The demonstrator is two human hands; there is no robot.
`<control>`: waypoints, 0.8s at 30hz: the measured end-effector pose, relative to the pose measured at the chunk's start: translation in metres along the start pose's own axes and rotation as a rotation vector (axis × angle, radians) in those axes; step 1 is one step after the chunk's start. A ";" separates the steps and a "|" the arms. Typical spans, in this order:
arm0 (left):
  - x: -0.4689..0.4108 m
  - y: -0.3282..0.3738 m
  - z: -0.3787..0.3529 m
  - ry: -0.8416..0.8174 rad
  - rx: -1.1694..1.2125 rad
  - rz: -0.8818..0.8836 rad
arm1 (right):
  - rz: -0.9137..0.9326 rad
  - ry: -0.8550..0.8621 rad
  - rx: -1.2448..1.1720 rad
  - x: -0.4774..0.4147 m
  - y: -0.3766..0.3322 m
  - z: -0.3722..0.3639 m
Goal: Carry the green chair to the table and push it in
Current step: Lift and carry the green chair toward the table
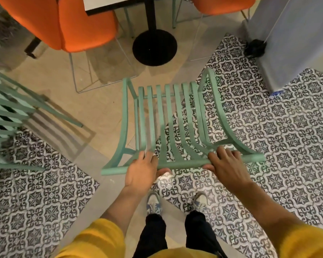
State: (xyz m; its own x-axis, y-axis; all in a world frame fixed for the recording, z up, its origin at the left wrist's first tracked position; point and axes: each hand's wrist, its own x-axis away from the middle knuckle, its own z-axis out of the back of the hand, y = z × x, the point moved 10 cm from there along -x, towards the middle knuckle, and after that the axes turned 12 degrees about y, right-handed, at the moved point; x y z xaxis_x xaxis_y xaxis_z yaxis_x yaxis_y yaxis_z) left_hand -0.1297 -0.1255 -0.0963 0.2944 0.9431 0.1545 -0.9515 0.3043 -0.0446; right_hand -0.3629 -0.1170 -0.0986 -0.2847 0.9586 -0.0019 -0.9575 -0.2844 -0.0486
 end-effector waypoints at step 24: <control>-0.090 0.061 0.022 0.191 -0.040 0.143 | 0.039 0.059 -0.084 -0.062 0.110 0.007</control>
State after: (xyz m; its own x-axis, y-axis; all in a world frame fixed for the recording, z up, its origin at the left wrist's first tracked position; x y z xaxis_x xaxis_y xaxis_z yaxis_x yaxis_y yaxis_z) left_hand -0.2165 -0.1945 -0.0907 0.1725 0.9840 -0.0454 -0.9815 0.1678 -0.0925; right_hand -0.4511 -0.2077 -0.0966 -0.3164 0.9464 -0.0642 -0.9375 -0.3223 -0.1314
